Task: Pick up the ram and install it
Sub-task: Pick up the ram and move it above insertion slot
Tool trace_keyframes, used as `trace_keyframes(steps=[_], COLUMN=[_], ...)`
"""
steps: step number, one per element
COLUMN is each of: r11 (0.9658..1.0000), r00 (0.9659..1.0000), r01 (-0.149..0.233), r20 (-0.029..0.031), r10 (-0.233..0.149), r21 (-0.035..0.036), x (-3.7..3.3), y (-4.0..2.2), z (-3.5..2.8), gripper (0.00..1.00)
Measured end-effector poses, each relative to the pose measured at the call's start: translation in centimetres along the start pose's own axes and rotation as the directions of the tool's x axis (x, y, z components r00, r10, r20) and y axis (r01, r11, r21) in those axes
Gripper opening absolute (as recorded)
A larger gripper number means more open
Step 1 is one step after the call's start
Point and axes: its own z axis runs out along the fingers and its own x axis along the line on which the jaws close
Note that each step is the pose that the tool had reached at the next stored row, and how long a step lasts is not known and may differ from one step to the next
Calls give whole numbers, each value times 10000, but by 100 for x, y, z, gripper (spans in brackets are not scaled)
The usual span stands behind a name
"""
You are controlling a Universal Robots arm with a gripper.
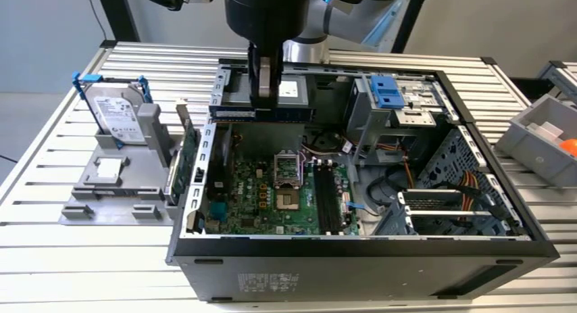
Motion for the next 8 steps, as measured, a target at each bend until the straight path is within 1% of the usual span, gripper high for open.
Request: trace_keyframes(steps=[8], r11=[10000], r00=[10000], r01=[1], r20=[-3], r10=[-1], r21=[0], x=[-8], y=[-10], z=[2], gripper=[0])
